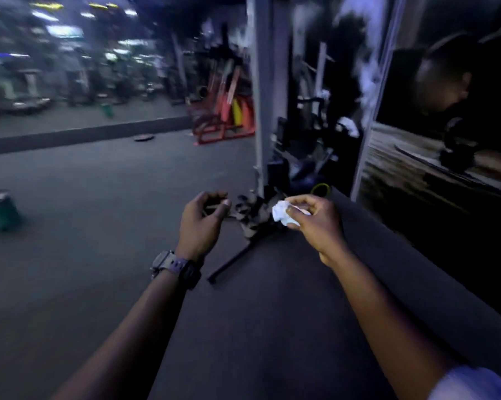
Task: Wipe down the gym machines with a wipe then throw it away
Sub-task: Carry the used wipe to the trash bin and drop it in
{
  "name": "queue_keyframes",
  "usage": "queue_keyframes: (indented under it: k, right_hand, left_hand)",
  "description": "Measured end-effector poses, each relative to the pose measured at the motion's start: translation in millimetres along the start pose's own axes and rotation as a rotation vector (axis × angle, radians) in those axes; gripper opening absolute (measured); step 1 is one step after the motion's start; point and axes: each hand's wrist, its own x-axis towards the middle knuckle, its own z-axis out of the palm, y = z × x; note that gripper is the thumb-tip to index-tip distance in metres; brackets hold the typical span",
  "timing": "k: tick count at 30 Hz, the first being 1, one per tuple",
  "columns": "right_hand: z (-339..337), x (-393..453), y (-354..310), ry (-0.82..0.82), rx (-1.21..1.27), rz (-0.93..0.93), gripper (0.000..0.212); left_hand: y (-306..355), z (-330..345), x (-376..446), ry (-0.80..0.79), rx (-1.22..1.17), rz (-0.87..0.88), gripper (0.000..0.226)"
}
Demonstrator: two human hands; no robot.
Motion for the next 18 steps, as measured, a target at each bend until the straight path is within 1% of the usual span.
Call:
queue_keyframes:
  k: [5, 9, 12, 15, 18]
  right_hand:
    - [165.3, 40.9, -20.9, -0.274, 0.075, -0.009, 0.006]
    - [304.0, 62.3, -45.2, -0.461, 0.109, -0.035, 0.003]
    - [411.6, 72.3, -61.4, -0.601, 0.142, -0.052, 0.007]
    - [496.6, 74.9, -71.5, -0.718, 0.114, -0.133, 0.014]
    - [572.1, 91.1, -73.3, -0.768, 0.072, -0.221, 0.022]
  left_hand:
    - [-11.9, -153.9, 39.1, 0.279, -0.001, -0.005, 0.011]
    - [-14.3, -281.7, 48.6, 0.475, 0.045, 0.006, 0.008]
    - [-15.0, -375.4, 50.0, 0.662, 0.115, 0.005, 0.008]
    - [-18.0, -442.6, 51.3, 0.797, 0.164, -0.002, 0.009]
    - [-28.6, -489.3, 60.5, 0.919, 0.183, -0.010, 0.008]
